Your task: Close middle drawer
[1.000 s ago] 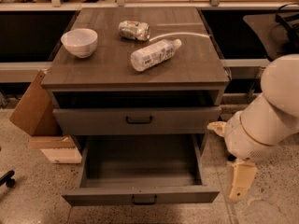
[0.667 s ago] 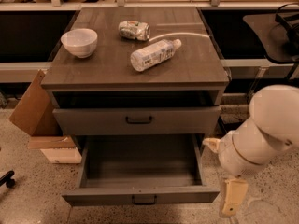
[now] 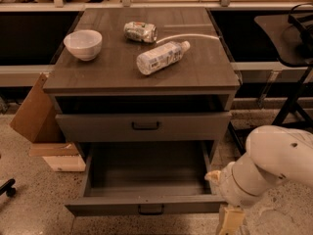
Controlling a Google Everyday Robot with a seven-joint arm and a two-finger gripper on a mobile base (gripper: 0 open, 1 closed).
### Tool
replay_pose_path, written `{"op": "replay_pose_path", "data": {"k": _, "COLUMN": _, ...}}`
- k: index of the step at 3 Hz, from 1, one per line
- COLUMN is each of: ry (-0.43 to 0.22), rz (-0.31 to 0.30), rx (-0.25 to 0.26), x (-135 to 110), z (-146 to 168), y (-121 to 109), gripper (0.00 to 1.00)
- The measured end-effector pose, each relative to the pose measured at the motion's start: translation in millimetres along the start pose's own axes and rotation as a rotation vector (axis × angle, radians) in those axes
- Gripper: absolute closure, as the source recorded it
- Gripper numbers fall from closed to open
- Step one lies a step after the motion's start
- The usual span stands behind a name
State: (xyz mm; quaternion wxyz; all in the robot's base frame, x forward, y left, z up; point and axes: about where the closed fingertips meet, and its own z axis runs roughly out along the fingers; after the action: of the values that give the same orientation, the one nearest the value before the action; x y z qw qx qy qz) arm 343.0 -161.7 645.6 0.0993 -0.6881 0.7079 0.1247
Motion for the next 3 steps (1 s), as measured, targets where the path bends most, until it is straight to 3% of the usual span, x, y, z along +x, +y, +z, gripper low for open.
{"op": "replay_pose_path", "data": {"k": 1, "ry": -0.01, "rz": 0.026, "rx": -0.036, "x": 7.6, "z": 35.4, "y": 5.7, "gripper": 0.42}}
{"op": "replay_pose_path", "data": {"k": 3, "ry": -0.008, "rz": 0.023, "rx": -0.035, "x": 6.9, "z": 34.6, "y": 6.3, "gripper": 0.89}}
